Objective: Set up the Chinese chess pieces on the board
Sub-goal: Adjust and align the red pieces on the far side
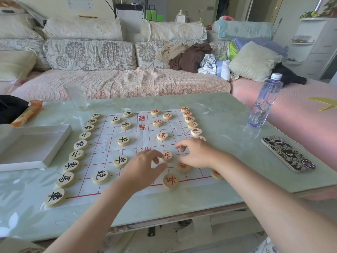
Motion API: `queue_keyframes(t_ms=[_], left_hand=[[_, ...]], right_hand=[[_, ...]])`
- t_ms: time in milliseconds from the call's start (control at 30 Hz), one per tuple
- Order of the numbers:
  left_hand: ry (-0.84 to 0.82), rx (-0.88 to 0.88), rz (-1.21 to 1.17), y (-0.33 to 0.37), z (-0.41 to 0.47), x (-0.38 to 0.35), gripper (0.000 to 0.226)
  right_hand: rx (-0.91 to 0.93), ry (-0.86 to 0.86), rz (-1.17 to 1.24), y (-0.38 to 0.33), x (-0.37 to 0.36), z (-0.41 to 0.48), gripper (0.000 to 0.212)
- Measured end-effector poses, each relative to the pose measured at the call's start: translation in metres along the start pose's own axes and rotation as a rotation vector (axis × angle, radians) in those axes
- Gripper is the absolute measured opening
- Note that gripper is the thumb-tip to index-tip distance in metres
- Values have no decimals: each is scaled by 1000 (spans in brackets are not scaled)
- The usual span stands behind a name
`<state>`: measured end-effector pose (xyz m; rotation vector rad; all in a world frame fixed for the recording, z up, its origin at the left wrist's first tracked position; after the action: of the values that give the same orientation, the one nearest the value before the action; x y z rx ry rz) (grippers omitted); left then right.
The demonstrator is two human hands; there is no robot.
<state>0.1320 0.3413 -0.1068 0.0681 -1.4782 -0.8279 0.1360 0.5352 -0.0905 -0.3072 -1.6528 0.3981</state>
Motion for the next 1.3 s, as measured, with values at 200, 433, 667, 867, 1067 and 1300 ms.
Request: queue_keyframes(t_ms=[200,433,667,867,1067,1300], left_hand=[[-20,81,62,-17,35,-2,37],[-75,52,43,-21,51,-16,50],[-82,37,15,-27,51,-19,56],[18,-130,21,-11,32,-6,33],[-176,-247,6,6,-4,-13,59],[-174,-215,95,6,-12,-19,58]], right_hand=[[-3,22,-56,-17,-7,24,53],[-4,-59,-75,-21,-17,39,48],[45,-127,19,-19,-21,45,55],[22,-99,41,-13,-8,32,39],[14,-148,-51,0,-11,15,41],[8,-125,-49,5,-8,-1,47]])
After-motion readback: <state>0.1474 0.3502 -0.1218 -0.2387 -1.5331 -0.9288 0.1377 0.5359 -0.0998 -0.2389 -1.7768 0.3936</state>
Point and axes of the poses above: each hand's wrist, its own z-axis towards the middle knuckle, its own x-axis out of the back of the hand, y = z × x, the point moved 5 cm from there along z, towards the middle knuckle
